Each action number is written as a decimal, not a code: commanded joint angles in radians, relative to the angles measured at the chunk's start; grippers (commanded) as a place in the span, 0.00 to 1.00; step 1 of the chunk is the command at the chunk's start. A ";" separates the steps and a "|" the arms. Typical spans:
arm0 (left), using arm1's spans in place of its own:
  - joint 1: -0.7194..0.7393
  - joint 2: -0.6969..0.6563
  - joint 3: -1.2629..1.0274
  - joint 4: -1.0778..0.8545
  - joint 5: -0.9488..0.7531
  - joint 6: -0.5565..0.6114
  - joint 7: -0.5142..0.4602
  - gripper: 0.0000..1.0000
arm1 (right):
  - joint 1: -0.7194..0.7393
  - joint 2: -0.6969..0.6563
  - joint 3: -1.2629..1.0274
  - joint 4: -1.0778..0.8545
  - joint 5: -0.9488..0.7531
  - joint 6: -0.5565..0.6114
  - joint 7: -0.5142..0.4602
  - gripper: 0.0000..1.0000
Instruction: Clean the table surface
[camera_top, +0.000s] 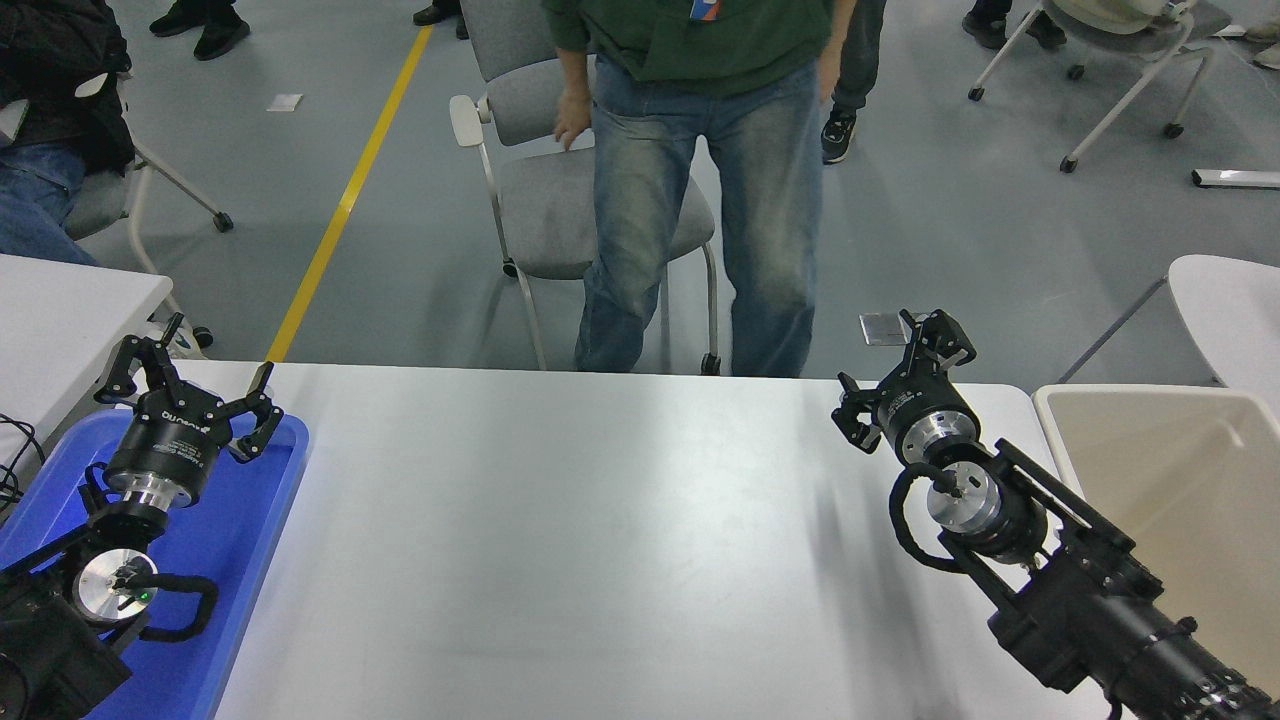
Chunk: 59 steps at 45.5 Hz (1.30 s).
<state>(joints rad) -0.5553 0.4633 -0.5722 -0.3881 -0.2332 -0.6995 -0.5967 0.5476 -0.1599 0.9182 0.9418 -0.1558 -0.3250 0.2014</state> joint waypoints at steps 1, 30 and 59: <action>0.000 0.000 0.000 0.000 0.000 0.000 0.000 1.00 | 0.011 -0.088 -0.111 0.009 -0.016 0.006 -0.002 1.00; 0.000 0.000 0.000 0.000 0.000 0.000 0.000 1.00 | 0.100 -0.575 -0.821 0.330 -0.560 0.027 -0.005 1.00; 0.000 0.000 0.000 0.000 0.000 0.000 0.000 1.00 | 0.055 -0.972 -1.101 0.583 -1.208 0.032 0.001 1.00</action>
<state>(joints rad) -0.5553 0.4633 -0.5722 -0.3882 -0.2333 -0.6995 -0.5968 0.6408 -0.9744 -0.0954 1.4346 -1.0958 -0.2938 0.2006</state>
